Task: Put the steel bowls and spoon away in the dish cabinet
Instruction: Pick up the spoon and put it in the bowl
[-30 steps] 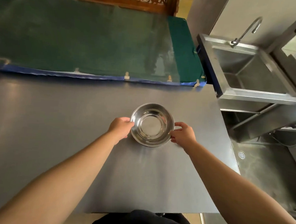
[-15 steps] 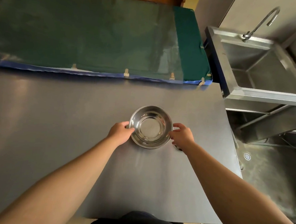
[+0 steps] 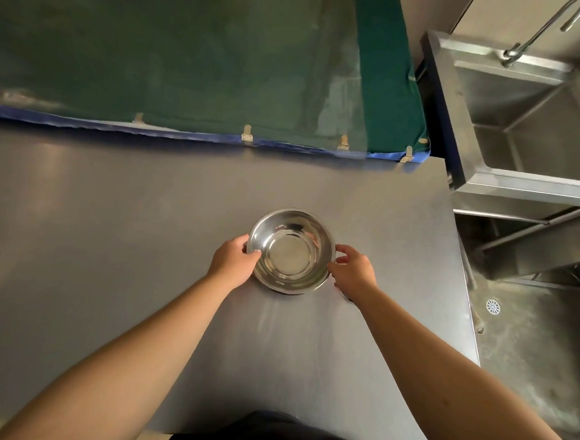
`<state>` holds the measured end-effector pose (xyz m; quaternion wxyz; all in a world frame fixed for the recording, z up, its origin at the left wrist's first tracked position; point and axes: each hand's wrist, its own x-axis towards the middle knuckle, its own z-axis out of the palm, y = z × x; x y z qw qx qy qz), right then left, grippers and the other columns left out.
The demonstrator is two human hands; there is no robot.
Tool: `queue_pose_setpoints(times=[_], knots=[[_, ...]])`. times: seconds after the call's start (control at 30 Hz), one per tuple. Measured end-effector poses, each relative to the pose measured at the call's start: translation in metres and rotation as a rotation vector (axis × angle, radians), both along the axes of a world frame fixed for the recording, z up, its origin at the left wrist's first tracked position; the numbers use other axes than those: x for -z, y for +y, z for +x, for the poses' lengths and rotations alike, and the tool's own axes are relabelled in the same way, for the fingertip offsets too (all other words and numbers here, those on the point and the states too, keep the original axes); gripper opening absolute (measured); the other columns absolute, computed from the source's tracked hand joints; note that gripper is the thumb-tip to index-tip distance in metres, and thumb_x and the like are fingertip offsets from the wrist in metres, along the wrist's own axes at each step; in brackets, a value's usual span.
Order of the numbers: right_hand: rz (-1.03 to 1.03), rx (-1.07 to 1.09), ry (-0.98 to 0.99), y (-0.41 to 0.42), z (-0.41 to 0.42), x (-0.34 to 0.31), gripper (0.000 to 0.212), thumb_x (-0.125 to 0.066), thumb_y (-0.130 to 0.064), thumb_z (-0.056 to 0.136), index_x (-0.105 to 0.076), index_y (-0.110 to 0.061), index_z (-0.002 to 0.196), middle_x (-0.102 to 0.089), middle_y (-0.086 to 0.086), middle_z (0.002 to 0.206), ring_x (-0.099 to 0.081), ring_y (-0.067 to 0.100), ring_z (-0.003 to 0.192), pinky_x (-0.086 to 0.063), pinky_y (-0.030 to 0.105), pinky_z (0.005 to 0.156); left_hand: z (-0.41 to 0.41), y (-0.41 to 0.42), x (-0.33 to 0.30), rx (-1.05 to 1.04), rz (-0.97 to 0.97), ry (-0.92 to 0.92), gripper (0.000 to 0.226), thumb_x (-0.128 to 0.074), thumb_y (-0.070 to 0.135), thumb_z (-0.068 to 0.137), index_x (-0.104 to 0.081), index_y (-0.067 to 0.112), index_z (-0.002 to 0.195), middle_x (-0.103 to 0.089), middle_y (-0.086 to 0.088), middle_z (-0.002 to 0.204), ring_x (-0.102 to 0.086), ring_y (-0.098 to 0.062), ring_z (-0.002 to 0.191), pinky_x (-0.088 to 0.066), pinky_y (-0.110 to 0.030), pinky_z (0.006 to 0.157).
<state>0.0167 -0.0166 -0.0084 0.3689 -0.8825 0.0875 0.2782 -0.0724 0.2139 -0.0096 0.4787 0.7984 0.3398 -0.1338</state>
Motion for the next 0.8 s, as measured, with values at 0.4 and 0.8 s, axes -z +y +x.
queue_pose_setpoints(times=[0.4,0.8], knots=[[-0.052,-0.099,-0.067,-0.030,-0.005,-0.004,0.042,-0.066,-0.027,0.092,-0.060,-0.026,0.134,-0.064,0.001,0.122,-0.063,0.019,0.079,-0.048,0.027,0.069,0.013,-0.001,-0.002,-0.225,-0.284,0.016,0.052,-0.051,-0.003,0.091,-0.053,0.020,0.138,-0.065,-0.009,0.102,-0.069,-0.027,0.090,-0.061,-0.037,0.065],[-0.316,-0.198,-0.115,-0.097,-0.029,0.009,0.042,-0.067,-0.030,0.093,-0.062,-0.018,0.132,-0.061,0.007,0.129,-0.060,0.026,0.114,-0.050,0.034,0.087,-0.006,-0.019,0.001,-0.307,-0.344,0.015,0.067,-0.049,-0.010,0.089,-0.042,0.020,0.148,-0.062,-0.014,0.115,-0.066,-0.029,0.096,-0.059,-0.035,0.064]])
